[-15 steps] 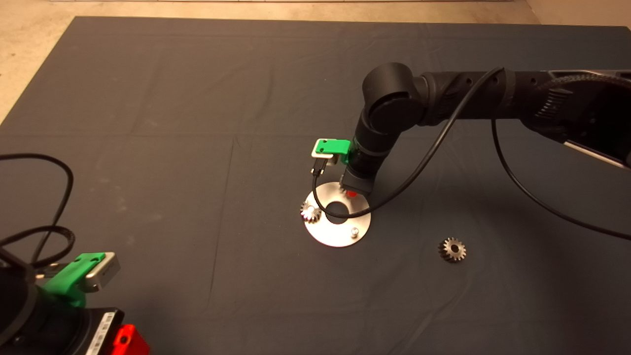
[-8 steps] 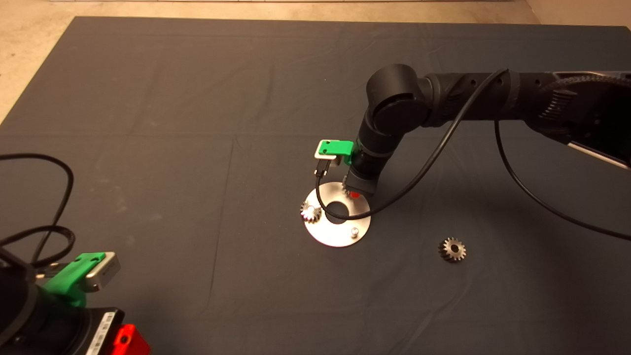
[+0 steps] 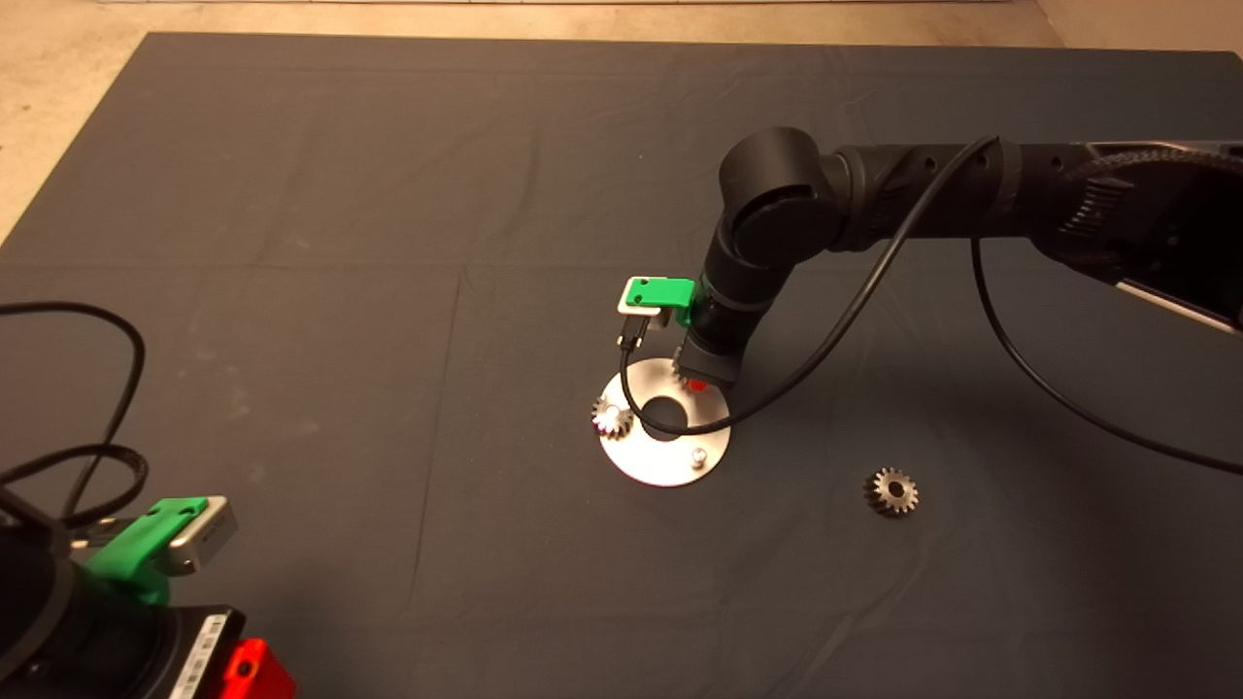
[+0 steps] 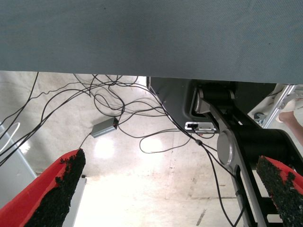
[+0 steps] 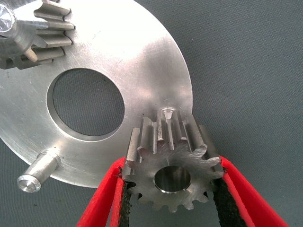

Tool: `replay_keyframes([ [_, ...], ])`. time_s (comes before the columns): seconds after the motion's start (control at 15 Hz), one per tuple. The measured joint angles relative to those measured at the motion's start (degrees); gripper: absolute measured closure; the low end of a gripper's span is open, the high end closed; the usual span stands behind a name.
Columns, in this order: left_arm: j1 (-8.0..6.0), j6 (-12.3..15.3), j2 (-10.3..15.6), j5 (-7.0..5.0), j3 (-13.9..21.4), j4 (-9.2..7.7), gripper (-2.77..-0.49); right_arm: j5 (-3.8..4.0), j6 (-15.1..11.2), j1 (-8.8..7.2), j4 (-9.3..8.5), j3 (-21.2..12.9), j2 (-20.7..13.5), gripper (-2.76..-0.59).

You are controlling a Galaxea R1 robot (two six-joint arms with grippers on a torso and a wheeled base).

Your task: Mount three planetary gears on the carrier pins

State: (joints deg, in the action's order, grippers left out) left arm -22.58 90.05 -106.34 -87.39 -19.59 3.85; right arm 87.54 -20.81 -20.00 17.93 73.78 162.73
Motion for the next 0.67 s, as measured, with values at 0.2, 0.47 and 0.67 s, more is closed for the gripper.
replay_keyframes([
  [0.2, 0.00, 0.0, 0.0, 0.00, 0.0, 0.00, -2.62, 0.13, 0.0, 0.02, 0.12, 0.0, 0.2, -1.02],
  [0.47, 0.00, 0.0, 0.0, 0.00, 0.0, -0.05, -2.62, 0.30, 0.0, 0.16, 0.23, 0.0, 0.3, -1.02],
  [0.67, 0.00, 0.0, 0.0, -0.01, 0.0, -0.20, -2.62, 0.44, 0.0, 0.22, 0.28, 0.0, 0.3, -1.02],
])
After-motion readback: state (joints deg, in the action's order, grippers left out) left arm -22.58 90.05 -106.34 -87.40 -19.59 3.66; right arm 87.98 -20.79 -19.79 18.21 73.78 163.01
